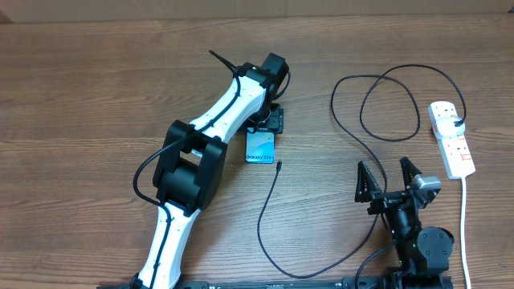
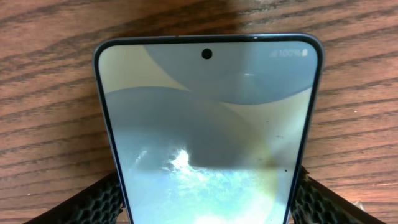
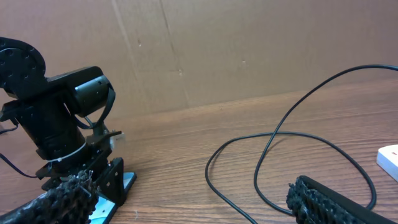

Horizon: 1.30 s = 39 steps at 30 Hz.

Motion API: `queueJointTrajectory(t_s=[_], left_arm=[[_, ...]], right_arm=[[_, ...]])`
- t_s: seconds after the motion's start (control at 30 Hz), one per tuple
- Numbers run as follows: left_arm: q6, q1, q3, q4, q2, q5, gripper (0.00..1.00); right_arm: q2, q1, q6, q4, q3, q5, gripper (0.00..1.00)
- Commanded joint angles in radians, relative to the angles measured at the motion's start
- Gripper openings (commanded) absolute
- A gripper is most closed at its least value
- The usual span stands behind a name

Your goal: Plug charger to phone and switch on socket

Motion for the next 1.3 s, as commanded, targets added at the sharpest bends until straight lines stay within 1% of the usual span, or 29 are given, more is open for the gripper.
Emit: queueJointTrajectory(t_s=[0.0,0.07,0.13,0.17,0.2,0.33,0.43,0.73,0.97,1.13,1.27], left_arm=[[-0.026,-0.002,-0.043,-0.003,0.049,-0.021,0.76],[-0.026,-0.002,-0.043,0.002,0.049,-0.021,0.72],[-0.026,-0.002,-0.043,0.005,0.049,-0.021,0.70],[-0.026,-0.002,-0.043,0.005,0.049,-0.021,0.68],[-0.026,-0.002,-0.042,0.005,0.049,-0.021,0.64],[-0.026,0.004,-0.016,-0.008,0.041,-0.005,0.61],[-0.027,0.014,0.039,-0.050,0.034,0.025,0.61],[-0.026,0.035,0.253,-0.221,0.031,0.036,0.60],[-0.009,0.069,0.398,-0.352,0.031,0.171,0.60],[0.043,0.112,0.422,-0.402,0.031,0.325,0.60],[0.097,0.142,0.422,-0.437,0.031,0.398,0.60]], right_arm=[[-0.009,0.007,-0.001,0.003,-0.010,0.005,1.00],[-0.009,0.007,-0.001,0.003,-0.010,0.005,1.00],[-0.009,0.007,-0.001,0.003,-0.010,0.005,1.00],[-0.009,0.007,-0.001,0.003,-0.010,0.005,1.00],[-0.009,0.007,-0.001,0.003,-0.010,0.005,1.00],[-0.009,0.007,-0.001,0.003,-0.010,0.005,1.00],[-0.009,0.007,-0.001,0.003,-0.010,0.005,1.00],[-0.009,0.007,-0.001,0.003,-0.010,0.005,1.00],[-0.009,0.007,-0.001,0.003,-0.010,0.005,1.00],[-0.009,0.007,-0.001,0.003,-0.010,0.004,1.00],[-0.009,0.007,-0.001,0.003,-0.010,0.005,1.00]])
